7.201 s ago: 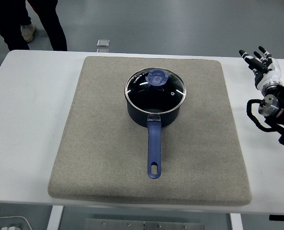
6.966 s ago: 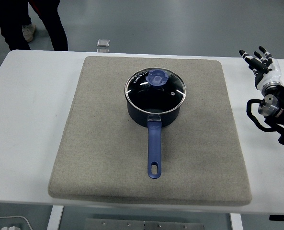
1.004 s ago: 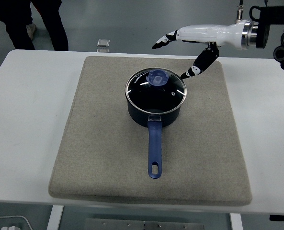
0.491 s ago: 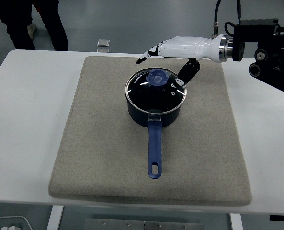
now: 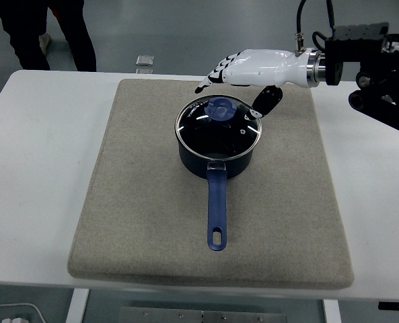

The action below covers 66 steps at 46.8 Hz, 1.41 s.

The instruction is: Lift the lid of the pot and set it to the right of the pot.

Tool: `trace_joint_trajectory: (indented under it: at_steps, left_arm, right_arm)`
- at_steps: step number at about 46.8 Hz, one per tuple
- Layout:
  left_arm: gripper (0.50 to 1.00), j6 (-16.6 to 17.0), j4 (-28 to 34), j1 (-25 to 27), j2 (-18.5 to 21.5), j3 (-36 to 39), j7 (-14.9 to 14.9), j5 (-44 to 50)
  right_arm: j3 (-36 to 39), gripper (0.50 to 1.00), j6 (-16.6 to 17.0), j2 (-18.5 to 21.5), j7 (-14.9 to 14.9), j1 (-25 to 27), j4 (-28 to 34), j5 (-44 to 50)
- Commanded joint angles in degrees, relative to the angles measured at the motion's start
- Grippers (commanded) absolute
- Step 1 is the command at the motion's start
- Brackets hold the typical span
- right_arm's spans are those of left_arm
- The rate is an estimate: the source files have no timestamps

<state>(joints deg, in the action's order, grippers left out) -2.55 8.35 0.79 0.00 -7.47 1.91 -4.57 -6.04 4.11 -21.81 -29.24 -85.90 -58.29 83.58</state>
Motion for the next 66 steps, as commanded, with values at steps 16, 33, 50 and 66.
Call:
trace_joint_trajectory:
  at_steps: [16,33,50,66]
  left_arm:
    - [1.0,0.0,0.0,0.0,0.0,0.0,0.0,0.0]
    - [1.0,0.0,0.0,0.0,0.0,0.0,0.0,0.0]
    - [1.0,0.0,0.0,0.0,0.0,0.0,-0.1,0.0]
    - [1.0,0.0,0.0,0.0,0.0,0.0,0.0,0.0]
  right_arm:
    - [-0.2,0.883,-0.2,0.5,0.0,0.9,0.1,-0.2]
    - [-0.1,0.883,-0.2,2.5,0.2,0.7,0.5,-0.3]
    - [-0.2,0.883,-1.3,4.6,0.4,0.9,2.6,-0.3]
    - [-0.5,0.883,-1.5,5.5,0.4,1.7,3.5,-0.1]
